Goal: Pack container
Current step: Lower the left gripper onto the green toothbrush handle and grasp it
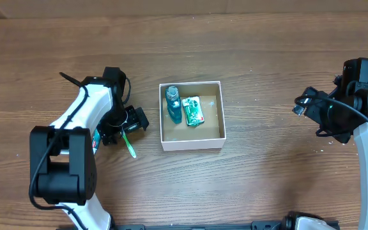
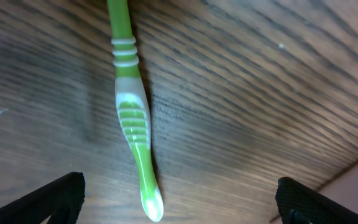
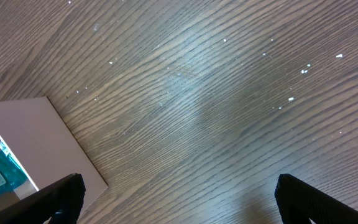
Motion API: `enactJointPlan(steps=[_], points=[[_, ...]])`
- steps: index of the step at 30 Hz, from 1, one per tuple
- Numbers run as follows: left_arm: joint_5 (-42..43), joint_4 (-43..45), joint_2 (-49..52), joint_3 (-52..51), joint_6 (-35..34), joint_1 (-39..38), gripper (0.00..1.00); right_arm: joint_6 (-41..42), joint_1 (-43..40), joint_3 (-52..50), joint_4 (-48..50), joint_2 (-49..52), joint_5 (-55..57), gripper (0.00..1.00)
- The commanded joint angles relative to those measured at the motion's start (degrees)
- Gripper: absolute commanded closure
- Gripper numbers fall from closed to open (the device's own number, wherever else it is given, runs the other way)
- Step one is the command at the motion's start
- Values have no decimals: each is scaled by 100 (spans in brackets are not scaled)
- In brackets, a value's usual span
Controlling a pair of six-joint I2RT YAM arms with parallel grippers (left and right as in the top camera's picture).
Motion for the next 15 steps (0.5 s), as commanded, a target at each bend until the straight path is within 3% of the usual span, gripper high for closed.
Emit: enactJointPlan(steps=[1,8,12,15], points=[[-291,0,157,22,-92,4,0,-20,15,-11,35,-48,-57,0],[-439,-11,343,-7,-87,0,1,-20,15,-11,37,-48,-57,0],[-444,-46,345,-7,-70,-4,15,-20,15,-11,35,-48,-57,0],[-446,-87,345,-7,-70,-4,34,-20,15,-11,35,-48,-57,0]])
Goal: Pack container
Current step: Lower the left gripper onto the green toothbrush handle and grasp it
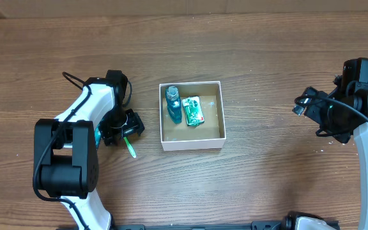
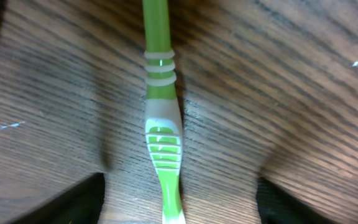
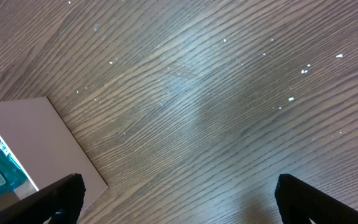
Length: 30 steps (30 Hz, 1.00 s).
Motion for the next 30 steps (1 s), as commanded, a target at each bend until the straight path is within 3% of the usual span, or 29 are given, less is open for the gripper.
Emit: enactJointPlan(steps=[1,5,9,19,30], points=[[-96,-48,76,-4,-42,-7,40,-15,17,-9,35,-48,-57,0],[-94,-68,76,-4,-42,-7,64,-15,17,-9,35,-48,-57,0],[-94,-92,76,-4,-42,-7,81,-15,17,-9,35,-48,-57,0],[-96,-181,76,-4,-42,-7,96,-15,17,-9,35,-48,-57,0],[-579,-568,-164,177,-37,-92,96,-17,17,-9,44,-48,-55,0]])
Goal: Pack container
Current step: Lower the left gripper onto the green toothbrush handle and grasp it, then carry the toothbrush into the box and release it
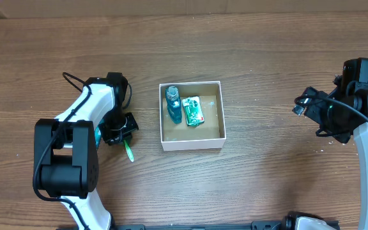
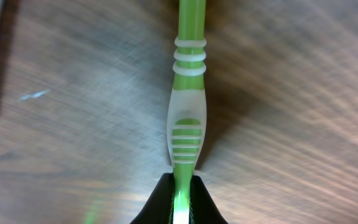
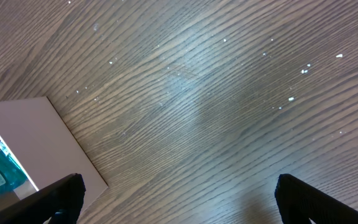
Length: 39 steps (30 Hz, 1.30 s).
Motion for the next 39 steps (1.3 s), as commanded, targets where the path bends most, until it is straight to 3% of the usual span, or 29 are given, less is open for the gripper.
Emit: enactJointPlan(steps=[1,7,14,20,26,32,39], points=[[-509,-192,-321,219,-50,-153,96,-24,15,-7,50,-48,-52,0],[-848,-155,-1864,275,42,-704,96,-46,15,-7,70,-48,-50,0],[-890,361,-3460,275,1207,-1475,96,-61,15,-7,87,-48,-50,0],[-885,1062,-3685,273,4057,-2507,96,-61,15,-7,94,-48,-50,0],[-885,1381,-3187,273,5595,-3042,96,-61,15,-7,98,-48,-50,0],[-669,1604,-2494,273,5685,-3117,96,-61,15,-7,116,-48,-50,0],[-492,1554,-1932,273,5152,-3117,96,-61,15,-7,125,-48,-50,0]])
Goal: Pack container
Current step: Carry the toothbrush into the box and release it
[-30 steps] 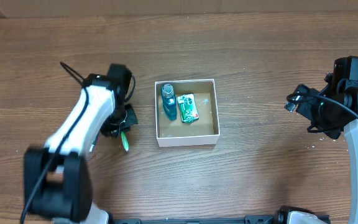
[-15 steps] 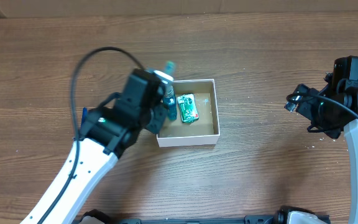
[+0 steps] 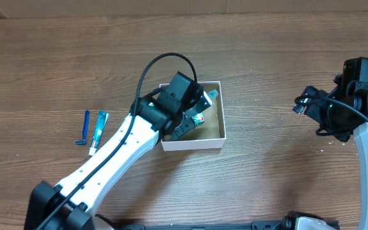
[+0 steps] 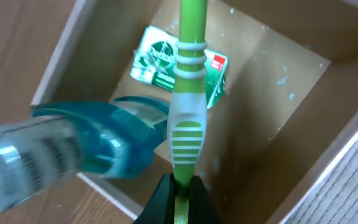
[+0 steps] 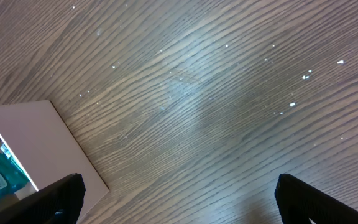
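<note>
My left gripper (image 4: pixel 180 200) is shut on a green toothbrush (image 4: pixel 188 106) and holds it over the white box (image 3: pixel 214 142). Its head end (image 3: pixel 212 94) points toward the box's far right corner. Below it in the box lie a teal bottle (image 4: pixel 73 146) and a green packet (image 4: pixel 161 65). The left arm (image 3: pixel 171 108) hides most of the box's left side from overhead. My right gripper (image 5: pixel 178 202) is open above bare wood to the right of the box, with nothing between its fingers.
A blue razor (image 3: pixel 85 128) and a small teal and white tube (image 3: pixel 97 133) lie on the wooden table (image 3: pixel 267 185) to the left of the box. The right arm (image 3: pixel 356 102) stands at the right edge.
My left gripper, shut on the toothbrush on the table left of the box, now holds it above the box's inside. The razor and tube are uncovered. The right arm stayed put.
My left gripper was open above the toothbrush lying on the table left of the box. It then stood lower with its fingers either side of the handle, then shut on it. Now the toothbrush hangs over the box. The right gripper stayed open and still.
</note>
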Motion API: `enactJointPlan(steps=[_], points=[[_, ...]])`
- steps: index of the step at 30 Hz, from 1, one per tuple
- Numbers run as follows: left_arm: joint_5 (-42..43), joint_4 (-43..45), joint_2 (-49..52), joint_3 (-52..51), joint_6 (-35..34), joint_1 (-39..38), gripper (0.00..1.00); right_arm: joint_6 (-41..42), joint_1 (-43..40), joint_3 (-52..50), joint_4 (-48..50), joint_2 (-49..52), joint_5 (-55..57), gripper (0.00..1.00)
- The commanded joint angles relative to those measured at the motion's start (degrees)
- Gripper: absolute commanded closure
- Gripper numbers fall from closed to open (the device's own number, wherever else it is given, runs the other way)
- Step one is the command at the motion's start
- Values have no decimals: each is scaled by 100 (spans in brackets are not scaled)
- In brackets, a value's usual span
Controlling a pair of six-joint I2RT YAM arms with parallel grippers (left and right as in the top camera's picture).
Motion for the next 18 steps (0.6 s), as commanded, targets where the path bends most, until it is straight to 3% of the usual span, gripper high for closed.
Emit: enactJointPlan(steps=[1,3,4,6,7,8,15,18], points=[[232,-13,138,55,-269,-22,96,-39,15,-2,31,-48,-50,0],[234,-13,136,55,-295,-24,91,-39,15,-2,33,-48,-50,0],[236,-22,136,55,-297,-26,81,-39,15,-2,39,-48,-50,0],[236,-79,136,55,-295,-26,71,-39,15,-2,42,-48,-50,0],[236,-127,133,55,-297,-26,53,-42,15,-2,42,-48,-50,0],[234,-151,133,55,-299,-26,49,-39,15,-2,42,-48,-50,0],[201,-398,-302,304,-1056,-26,44,-66,15,-2,42,-48,-48,0],[-223,-682,-828,455,-1572,-22,43,-111,15,-2,44,-48,-46,0]])
